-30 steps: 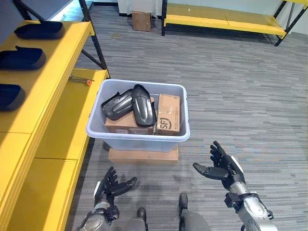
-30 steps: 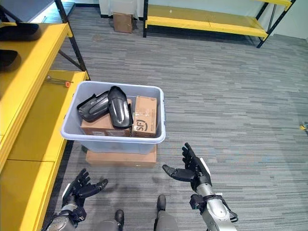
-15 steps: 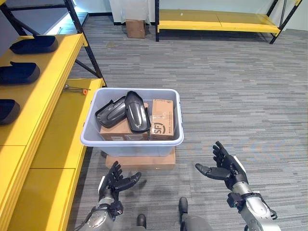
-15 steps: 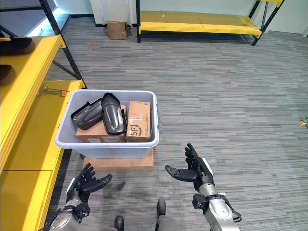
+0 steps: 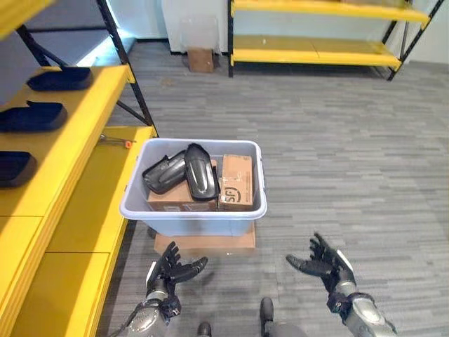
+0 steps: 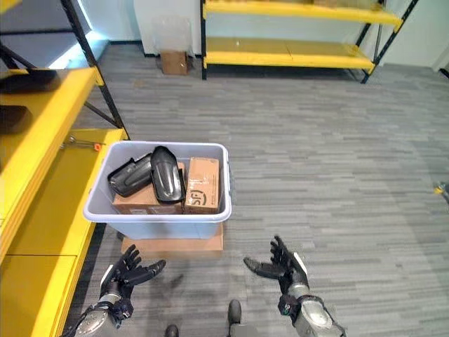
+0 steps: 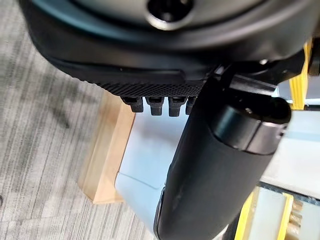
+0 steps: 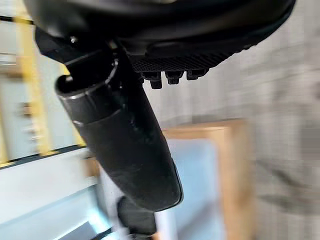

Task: Move parts from the plastic box to the shelf.

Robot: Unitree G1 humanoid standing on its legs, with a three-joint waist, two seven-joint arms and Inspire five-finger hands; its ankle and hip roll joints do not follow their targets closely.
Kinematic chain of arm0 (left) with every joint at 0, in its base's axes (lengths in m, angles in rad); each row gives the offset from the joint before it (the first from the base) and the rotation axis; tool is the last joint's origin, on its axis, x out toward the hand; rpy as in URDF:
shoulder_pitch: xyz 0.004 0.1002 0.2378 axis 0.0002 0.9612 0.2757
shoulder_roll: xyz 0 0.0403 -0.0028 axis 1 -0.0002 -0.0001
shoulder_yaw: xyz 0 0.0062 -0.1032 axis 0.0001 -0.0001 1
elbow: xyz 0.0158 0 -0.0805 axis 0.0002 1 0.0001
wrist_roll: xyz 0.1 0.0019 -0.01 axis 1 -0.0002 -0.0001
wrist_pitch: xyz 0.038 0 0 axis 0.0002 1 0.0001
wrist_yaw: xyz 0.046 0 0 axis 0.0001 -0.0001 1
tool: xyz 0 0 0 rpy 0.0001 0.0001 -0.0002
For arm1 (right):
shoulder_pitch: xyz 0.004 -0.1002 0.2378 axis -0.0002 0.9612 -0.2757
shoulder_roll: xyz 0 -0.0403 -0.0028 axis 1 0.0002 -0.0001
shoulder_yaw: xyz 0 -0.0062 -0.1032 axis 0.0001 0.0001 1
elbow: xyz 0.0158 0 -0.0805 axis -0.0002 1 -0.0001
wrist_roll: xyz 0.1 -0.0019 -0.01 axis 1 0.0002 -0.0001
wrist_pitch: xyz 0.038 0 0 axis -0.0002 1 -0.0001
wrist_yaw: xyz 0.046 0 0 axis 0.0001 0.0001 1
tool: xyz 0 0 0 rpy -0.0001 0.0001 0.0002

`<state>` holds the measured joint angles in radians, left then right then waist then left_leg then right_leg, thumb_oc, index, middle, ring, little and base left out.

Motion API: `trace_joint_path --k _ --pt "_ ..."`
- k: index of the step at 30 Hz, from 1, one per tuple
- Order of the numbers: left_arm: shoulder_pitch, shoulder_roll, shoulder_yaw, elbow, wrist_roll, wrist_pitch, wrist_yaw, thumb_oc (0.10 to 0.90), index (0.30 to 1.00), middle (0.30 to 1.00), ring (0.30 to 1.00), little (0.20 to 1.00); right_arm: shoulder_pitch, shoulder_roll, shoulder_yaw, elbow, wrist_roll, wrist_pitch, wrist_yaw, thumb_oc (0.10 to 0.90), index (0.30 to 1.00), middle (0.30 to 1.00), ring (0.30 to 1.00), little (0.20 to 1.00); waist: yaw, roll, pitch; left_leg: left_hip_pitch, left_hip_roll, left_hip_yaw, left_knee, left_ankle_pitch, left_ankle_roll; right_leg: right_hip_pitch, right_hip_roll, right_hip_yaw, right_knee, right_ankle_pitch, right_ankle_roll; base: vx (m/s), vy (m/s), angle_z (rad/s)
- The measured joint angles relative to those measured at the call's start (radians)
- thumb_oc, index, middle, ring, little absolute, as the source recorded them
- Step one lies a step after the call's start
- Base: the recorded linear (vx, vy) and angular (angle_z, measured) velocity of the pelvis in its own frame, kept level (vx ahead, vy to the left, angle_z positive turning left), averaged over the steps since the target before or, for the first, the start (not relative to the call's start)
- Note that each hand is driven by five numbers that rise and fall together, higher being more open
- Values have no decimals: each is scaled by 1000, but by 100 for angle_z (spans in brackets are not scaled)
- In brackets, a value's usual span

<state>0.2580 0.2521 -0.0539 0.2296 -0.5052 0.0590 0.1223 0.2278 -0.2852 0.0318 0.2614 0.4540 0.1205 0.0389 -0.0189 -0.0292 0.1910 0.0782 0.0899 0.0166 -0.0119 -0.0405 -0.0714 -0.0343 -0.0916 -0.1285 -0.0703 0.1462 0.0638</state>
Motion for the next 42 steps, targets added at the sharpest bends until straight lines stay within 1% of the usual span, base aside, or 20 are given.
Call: trace_joint_path --k 2,6,8,9,10,11,13,15,16,17,18,19,21,24,27,30,31,35,38,42 --pt "-2 1 0 6 0 6 3 900 1000 1000 1000 1000 -1 -2 11 14 -1 13 -2 900 1000 1000 1000 1000 0 2 -1 -8 -8 -20 11 -2 2 7 -9 -18 0 0 1 39 156 22" --pt "-6 1 -2 7 -2 7 3 900 1000 1000 1000 1000 -27 -8 17 13 -2 7 -3 900 1000 1000 1000 1000 26 6 -7 -34 -29 -21 58 -30 24 -20 -32 -14 50 -24 7 -2 203 6" --pt "-11 2 -2 18 -2 7 4 900 1000 1000 1000 1000 -51 -20 21 9 -9 7 -1 900 1000 1000 1000 1000 28 7 -8 -81 -59 -26 124 -55 49 -84 -69 -9 162 -59 22 -28 238 12" --pt "-16 1 -3 27 -1 7 4 900 1000 1000 1000 1000 -56 -27 21 7 -13 7 -1 900 1000 1000 1000 1000 26 7 -8 -97 -69 -30 148 -63 63 -101 -89 -9 198 -72 31 -7 178 20" --pt "-16 0 -4 31 -1 8 4 900 1000 1000 1000 1000 -57 -33 26 6 -15 7 0 900 1000 1000 1000 1000 24 9 -9 -99 -76 -33 150 -62 65 -106 -102 -11 214 -79 38 -6 273 27" --pt "-17 6 -3 38 -1 7 6 900 1000 1000 1000 1000 -51 -35 28 3 -21 6 5 900 1000 1000 1000 1000 23 0 -9 -113 -107 -33 178 -79 82 -114 -125 -15 248 -81 44 -4 243 32" --pt "-38 5 -8 70 -1 7 7 900 1000 1000 1000 1000 -55 -39 24 0 -22 6 4 900 1000 1000 1000 1000 22 15 -7 -162 -129 -43 260 -111 106 -197 -149 -8 396 -68 44 34 208 23" --pt "-43 9 -9 85 -1 7 14 900 1000 1000 1000 1000 -49 -34 35 -15 -22 6 8 900 1000 1000 1000 1000 24 21 -5 -179 -133 -40 293 -134 120 -241 -160 14 456 -29 34 84 135 -3" --pt "-39 10 -8 85 -1 7 20 900 1000 1000 1000 1000 -37 -31 37 -27 -21 6 15 900 1000 1000 1000 1000 25 21 -5 -177 -135 -40 291 -131 128 -241 -166 11 454 -17 24 83 64 1" --pt "-35 10 -6 83 -1 7 19 900 1000 1000 1000 1000 -30 -31 37 -31 -21 6 19 900 1000 1000 1000 1000 25 21 -5 -176 -135 -40 288 -128 133 -237 -171 9 452 -27 29 83 60 8" --pt "-25 11 -1 80 -1 7 20 900 1000 1000 1000 1000 -26 -31 37 -32 -21 7 20 900 1000 1000 1000 1000 24 19 -6 -177 -136 -40 285 -124 139 -231 -165 3 440 -64 32 100 40 2" --pt "-9 25 -2 77 -1 7 20 900 1000 1000 1000 1000 -28 -30 37 -33 -21 7 21 900 1000 1000 1000 1000 24 12 -4 -180 -139 -41 278 -113 153 -193 -148 -2 375 -100 42 70 22 -7" --pt "2 37 -2 81 -1 8 21 900 1000 1000 1000 1000 -31 -28 37 -33 -21 7 22 900 1000 1000 1000 1000 24 -3 -2 -180 -141 -36 261 -100 152 -163 -126 -2 306 -105 44 58 16 -9" --pt "-1 41 -2 84 -1 10 20 900 1000 1000 1000 1000 -33 -27 37 -32 -21 7 21 900 1000 1000 1000 1000 24 -19 4 -179 -146 -19 250 -84 131 -121 -108 -26 227 -83 44 54 0 -9" --pt "-4 38 -6 76 -1 11 16 900 1000 1000 1000 1000 -37 -30 37 -32 -21 8 22 900 1000 1000 1000 1000 22 -10 8 -161 -133 -17 218 -71 111 -119 -96 -30 220 -84 38 88 -33 -4" --pt "-12 26 -3 76 0 10 17 900 1000 1000 1000 1000 -30 -37 37 -30 -21 8 22 900 1000 1000 1000 1000 19 -12 8 -111 -115 -21 161 -59 96 -53 -67 -25 149 -72 26 76 -33 -6" --pt "-10 19 -3 73 0 8 16 900 1000 1000 1000 1000 -32 -39 32 -34 -21 6 22 900 1000 1000 1000 1000 18 -14 8 -99 -107 -19 144 -55 90 -51 -58 -23 141 -77 31 74 -58 -10" --pt "-13 4 -10 71 0 8 14 900 1000 1000 1000 1000 -29 -41 27 -34 -21 7 21 900 1000 1000 1000 1000 12 -15 8 -95 -94 -19 110 -42 79 -50 -46 -32 121 -67 17 38 -24 -1" --pt "-7 4 -15 71 0 8 0 900 1000 1000 1000 1000 -31 -41 27 -35 -20 7 22 900 1000 1000 1000 1000 -5 -15 8 -90 -91 -24 89 -31 75 -48 -44 -40 112 -68 15 65 -46 7" --pt "-12 4 -23 71 1 8 -4 900 1000 1000 1000 1000 -26 -41 26 -35 -20 7 21 900 1000 1000 1000 1000 -10 -16 7 -72 -89 -40 38 -6 69 -41 -43 -58 97 -67 13 34 -58 10"
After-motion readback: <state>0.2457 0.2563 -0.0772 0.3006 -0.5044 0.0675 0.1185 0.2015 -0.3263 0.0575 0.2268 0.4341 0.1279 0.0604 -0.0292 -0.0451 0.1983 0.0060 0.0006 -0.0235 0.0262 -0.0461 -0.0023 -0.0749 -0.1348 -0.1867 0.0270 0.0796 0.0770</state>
